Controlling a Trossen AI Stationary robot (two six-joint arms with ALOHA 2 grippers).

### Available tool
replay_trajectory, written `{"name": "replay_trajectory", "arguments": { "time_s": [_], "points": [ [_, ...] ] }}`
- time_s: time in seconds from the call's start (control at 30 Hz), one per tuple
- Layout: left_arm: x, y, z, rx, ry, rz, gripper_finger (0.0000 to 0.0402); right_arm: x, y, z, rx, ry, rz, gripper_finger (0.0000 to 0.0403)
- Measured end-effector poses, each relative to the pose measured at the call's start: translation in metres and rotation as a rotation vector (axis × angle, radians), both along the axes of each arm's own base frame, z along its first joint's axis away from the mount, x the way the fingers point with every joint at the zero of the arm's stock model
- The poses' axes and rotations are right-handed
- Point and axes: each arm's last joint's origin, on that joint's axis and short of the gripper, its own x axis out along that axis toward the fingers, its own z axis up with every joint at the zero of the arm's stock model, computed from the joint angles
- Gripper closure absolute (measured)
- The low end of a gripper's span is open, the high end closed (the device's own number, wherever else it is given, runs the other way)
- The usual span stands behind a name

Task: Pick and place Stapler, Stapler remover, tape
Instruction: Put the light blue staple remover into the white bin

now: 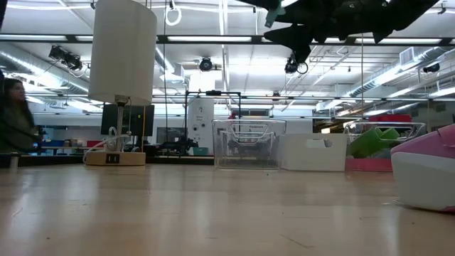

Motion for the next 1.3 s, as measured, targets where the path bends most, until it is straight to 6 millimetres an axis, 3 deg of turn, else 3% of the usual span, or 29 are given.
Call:
{"name": "replay_trajectory", "arguments": {
  "time_s": [0.2,0.43,0.8,0.97,1.3],
  "points": [
    [-0.003,0.008,0.0,0.03,0.039,0.021,0.0367,0.0,-0.001,0.0,-0.013,-0.002,-0.012,0.0197],
    [-0.019,0.015,0.018,0.035,0.02,0.09,0.0367,-0.006,-0.015,0.006,0.002,-0.022,-0.029,0.0197],
    [-0.022,0.015,0.022,0.011,0.01,0.063,0.0367,-0.004,-0.004,0.019,0.01,-0.148,0.042,0.0197],
    [-0.02,0.013,0.025,-0.007,-0.024,0.041,0.0367,-0.003,-0.002,0.017,0.0,-0.142,-0.033,0.0197],
    [-0.019,0.012,0.026,-0.021,-0.032,0.021,0.0367,0.006,0.003,0.013,0.004,-0.165,-0.012,0.0197]
  ]
}}
